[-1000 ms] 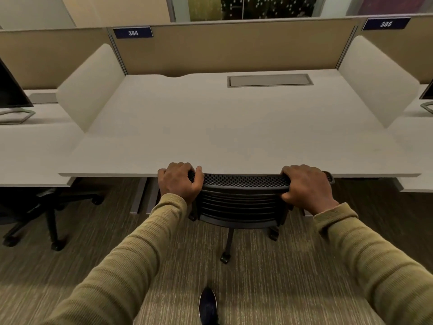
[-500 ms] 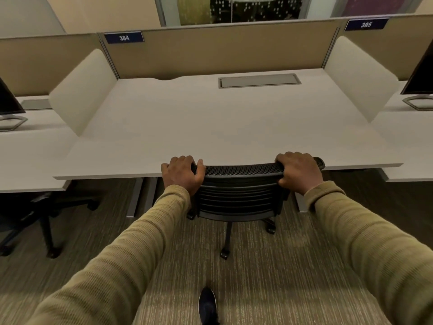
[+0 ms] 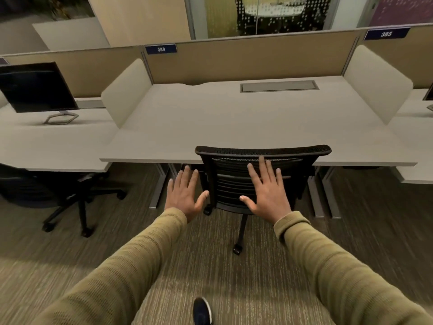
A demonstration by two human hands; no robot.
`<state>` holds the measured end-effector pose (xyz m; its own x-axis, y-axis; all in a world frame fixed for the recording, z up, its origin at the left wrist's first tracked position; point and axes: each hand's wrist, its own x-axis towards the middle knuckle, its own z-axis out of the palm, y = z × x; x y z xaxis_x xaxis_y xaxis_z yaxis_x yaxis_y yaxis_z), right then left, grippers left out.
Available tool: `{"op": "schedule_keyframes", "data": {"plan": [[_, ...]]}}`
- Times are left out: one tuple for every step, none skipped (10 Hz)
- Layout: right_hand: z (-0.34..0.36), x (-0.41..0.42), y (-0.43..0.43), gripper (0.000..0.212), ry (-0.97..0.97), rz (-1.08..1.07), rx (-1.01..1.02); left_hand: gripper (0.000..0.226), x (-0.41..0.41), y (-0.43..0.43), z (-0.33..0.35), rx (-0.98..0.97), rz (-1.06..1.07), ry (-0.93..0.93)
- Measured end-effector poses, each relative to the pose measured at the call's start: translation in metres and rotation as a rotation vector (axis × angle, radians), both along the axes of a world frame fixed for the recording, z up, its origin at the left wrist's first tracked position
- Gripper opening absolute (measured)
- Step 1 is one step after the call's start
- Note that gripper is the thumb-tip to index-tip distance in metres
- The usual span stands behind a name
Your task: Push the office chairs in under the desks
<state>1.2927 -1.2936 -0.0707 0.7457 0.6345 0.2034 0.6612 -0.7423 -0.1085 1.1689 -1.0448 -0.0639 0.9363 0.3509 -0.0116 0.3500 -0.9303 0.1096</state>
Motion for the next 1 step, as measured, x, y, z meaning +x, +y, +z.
{"op": "schedule_keyframes", "data": {"plan": [[-0.0099, -0.0237, 0.0167, 0.099, 0.033, 0.02, 0.012, 0.079, -0.0304, 0.0115, -0.0129, 0.04, 0.035, 0.055]]}}
